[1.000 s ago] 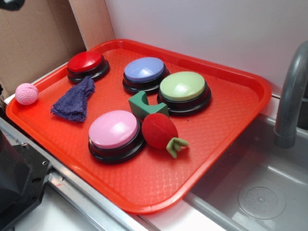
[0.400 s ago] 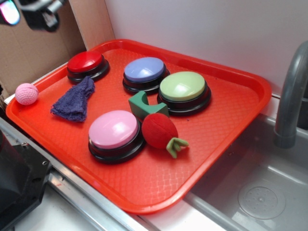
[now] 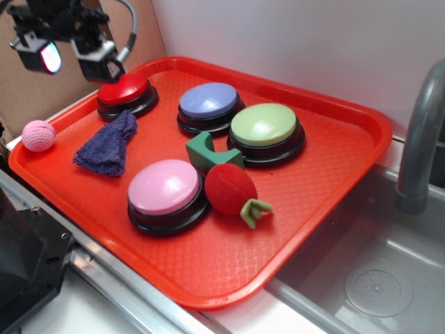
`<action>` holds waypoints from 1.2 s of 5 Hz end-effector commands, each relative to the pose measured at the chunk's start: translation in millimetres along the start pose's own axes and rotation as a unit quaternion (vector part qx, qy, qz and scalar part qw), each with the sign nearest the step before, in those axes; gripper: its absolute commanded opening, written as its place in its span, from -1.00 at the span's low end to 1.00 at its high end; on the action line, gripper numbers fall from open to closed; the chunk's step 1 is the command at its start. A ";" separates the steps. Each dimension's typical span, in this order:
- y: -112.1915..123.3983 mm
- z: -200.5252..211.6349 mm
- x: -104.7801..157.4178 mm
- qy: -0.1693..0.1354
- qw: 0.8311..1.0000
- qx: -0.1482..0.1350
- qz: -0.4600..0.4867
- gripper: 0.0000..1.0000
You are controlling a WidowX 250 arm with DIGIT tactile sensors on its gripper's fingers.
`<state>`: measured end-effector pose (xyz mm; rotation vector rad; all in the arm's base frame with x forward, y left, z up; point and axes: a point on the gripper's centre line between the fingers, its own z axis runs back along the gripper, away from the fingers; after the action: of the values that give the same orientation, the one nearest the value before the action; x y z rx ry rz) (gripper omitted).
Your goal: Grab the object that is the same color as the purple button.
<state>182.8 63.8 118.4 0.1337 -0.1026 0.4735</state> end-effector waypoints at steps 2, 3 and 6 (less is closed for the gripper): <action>25.7 -85.9 25.4 -0.024 0.996 -0.016 0.083 1.00; 18.4 -105.0 25.5 -0.012 0.997 -0.034 0.068 1.00; 9.4 -113.1 19.8 -0.022 0.996 -0.056 0.061 -1.00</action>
<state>206.7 97.0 10.6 0.0258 -0.1819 0.5935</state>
